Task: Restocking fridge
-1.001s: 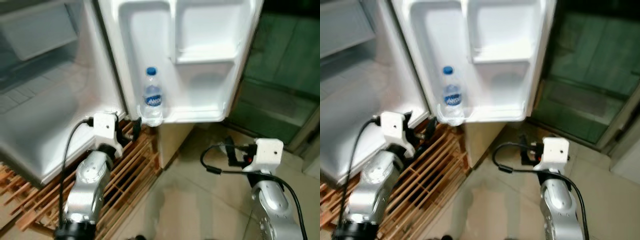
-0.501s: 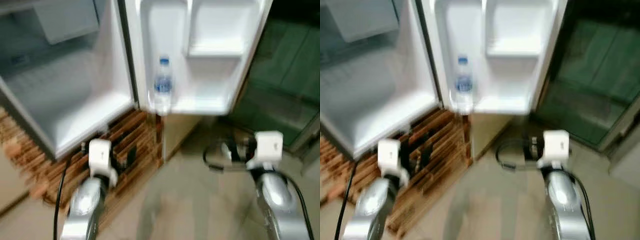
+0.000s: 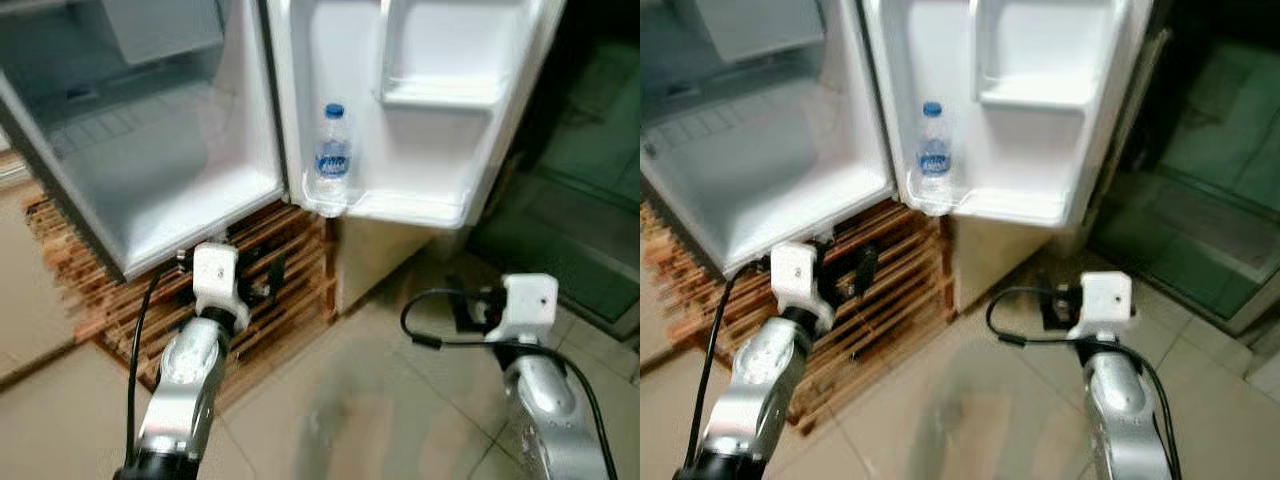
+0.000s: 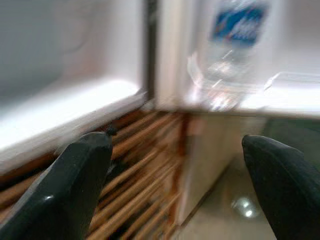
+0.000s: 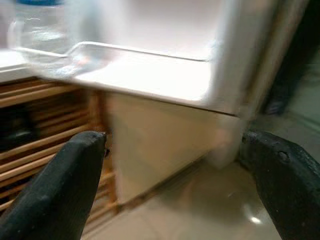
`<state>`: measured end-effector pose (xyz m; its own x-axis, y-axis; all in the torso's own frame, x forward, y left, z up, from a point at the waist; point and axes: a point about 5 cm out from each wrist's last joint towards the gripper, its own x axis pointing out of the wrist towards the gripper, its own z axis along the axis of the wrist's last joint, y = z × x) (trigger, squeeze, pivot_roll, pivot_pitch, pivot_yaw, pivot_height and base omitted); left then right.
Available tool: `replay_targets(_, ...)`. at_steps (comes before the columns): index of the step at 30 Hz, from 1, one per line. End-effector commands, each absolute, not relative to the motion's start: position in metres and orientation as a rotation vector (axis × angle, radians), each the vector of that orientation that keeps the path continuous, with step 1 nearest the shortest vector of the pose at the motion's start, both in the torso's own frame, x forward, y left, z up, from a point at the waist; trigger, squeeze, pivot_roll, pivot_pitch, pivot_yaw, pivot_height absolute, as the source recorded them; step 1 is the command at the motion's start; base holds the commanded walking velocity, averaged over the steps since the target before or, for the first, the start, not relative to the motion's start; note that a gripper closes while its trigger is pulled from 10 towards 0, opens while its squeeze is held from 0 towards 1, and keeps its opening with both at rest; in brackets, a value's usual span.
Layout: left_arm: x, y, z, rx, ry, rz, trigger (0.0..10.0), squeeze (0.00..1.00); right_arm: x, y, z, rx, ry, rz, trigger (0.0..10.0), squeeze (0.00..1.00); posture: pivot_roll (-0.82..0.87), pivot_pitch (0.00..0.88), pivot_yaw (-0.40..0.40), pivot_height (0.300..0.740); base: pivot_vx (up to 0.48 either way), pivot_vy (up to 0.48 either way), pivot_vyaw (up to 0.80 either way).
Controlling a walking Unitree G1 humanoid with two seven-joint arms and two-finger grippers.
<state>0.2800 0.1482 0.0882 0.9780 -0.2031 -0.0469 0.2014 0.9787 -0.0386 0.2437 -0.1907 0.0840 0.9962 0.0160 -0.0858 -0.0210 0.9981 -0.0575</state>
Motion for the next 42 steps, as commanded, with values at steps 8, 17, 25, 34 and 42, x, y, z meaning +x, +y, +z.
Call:
replay_targets(8,0.280,0.140,0.091,-0.022,0.043,-0.227,10.0,0.00,0.246,-0.192,0.087,-0.069,0.062,0.020,10.0,0.00,-0.14,0.000,0.057,0.740,0.251,-0.405,0.55)
replay_targets(17,0.281,0.141,0.097,-0.020,0.021,-0.238,10.0,0.00,0.248,-0.187,0.084,-0.060,0.054,0.033,10.0,0.00,-0.13,0.000,0.075,0.740,0.000,-0.437,0.51)
replay_targets(25,0.284,0.145,0.079,0.039,0.134,-0.231,10.0,0.00,0.223,-0.179,0.038,-0.064,0.300,0.220,10.0,0.00,-0.13,0.000,0.079,0.740,0.036,-0.212,0.24)
replay_targets(34,0.293,0.171,0.039,-0.037,0.401,-0.194,10.0,0.00,0.205,-0.244,-0.011,-0.257,0.627,-0.163,10.0,0.00,-0.14,0.000,0.081,0.740,0.000,0.000,0.00)
replay_targets(42,0.271,0.156,-0.011,0.248,0.677,-0.413,10.0,0.00,0.265,-0.294,0.058,-0.415,0.318,-0.455,10.0,0.00,-0.15,0.000,0.088,0.740,0.000,0.000,0.00)
